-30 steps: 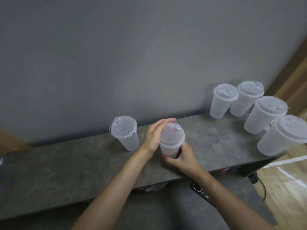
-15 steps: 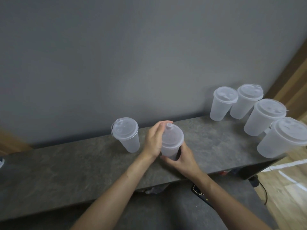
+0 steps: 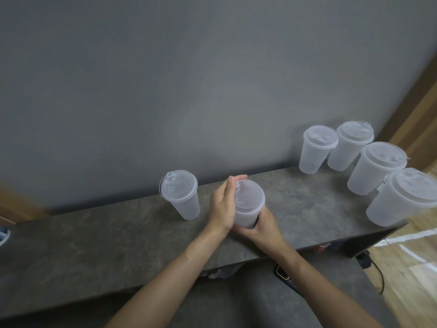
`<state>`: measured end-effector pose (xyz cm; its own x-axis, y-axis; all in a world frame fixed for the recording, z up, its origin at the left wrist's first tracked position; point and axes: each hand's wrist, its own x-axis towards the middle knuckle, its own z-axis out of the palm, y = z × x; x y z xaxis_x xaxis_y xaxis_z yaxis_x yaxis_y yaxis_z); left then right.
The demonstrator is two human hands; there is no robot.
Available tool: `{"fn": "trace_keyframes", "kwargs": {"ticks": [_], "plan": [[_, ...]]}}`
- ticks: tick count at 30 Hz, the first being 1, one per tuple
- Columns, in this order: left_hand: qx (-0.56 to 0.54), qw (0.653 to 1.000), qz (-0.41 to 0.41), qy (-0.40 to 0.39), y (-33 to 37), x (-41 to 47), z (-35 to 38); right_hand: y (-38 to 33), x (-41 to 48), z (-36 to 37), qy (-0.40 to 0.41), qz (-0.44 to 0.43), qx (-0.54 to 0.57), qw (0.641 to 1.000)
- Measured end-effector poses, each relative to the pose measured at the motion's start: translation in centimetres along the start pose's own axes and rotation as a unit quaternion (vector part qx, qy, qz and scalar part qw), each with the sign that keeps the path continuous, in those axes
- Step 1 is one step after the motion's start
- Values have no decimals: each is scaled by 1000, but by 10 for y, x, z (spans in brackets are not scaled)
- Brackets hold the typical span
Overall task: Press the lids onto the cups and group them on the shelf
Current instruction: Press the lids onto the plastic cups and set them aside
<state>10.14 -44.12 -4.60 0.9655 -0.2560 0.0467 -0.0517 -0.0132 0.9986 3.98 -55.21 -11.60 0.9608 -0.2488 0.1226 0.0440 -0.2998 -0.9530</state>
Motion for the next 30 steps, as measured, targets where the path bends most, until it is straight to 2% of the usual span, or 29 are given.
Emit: {"fn": "trace_keyframes", "kwargs": {"ticks": [2, 5, 6, 8, 11, 13, 14, 16, 18, 20, 25, 26, 30], "plan": [[9, 1000, -6, -26, 7, 5, -3, 2, -2, -2, -2, 16, 0, 1000], [46, 991, 4, -128, 19, 19, -12, 5, -2, -4, -29, 24, -16, 999], [50, 989, 9, -138, 19, 21, -12, 4, -1, -4, -35, 23, -14, 999], [46, 995, 7, -93, 17, 15, -8, 2, 0, -2, -26, 12, 7, 1000], [51, 998, 14, 34, 9, -4, 3, -2, -1, -1, 13, 12, 31, 999], [46, 998, -4, 42, 13, -2, 3, 0, -1, -2, 15, 18, 32, 999], [33, 999, -38, 17, 17, 5, 0, 2, 0, -3, 12, 22, 26, 999], [37, 991, -95, -82, 27, 19, -11, 5, -1, -5, -1, 22, 7, 1000], [55, 982, -91, -158, 33, 27, -21, 6, 0, -5, -17, 16, -9, 1000], [49, 984, -72, -155, 33, 23, -21, 6, 0, -2, -16, 12, -11, 1000], [74, 994, -61, -51, 21, 8, -7, 7, 3, 0, 13, 17, 8, 1000], [77, 993, -65, -62, 22, 11, -10, 8, 2, -1, 12, 20, 8, 1000], [91, 975, -73, -190, 31, 27, -23, 8, -1, -3, -20, 23, -23, 999]]}}
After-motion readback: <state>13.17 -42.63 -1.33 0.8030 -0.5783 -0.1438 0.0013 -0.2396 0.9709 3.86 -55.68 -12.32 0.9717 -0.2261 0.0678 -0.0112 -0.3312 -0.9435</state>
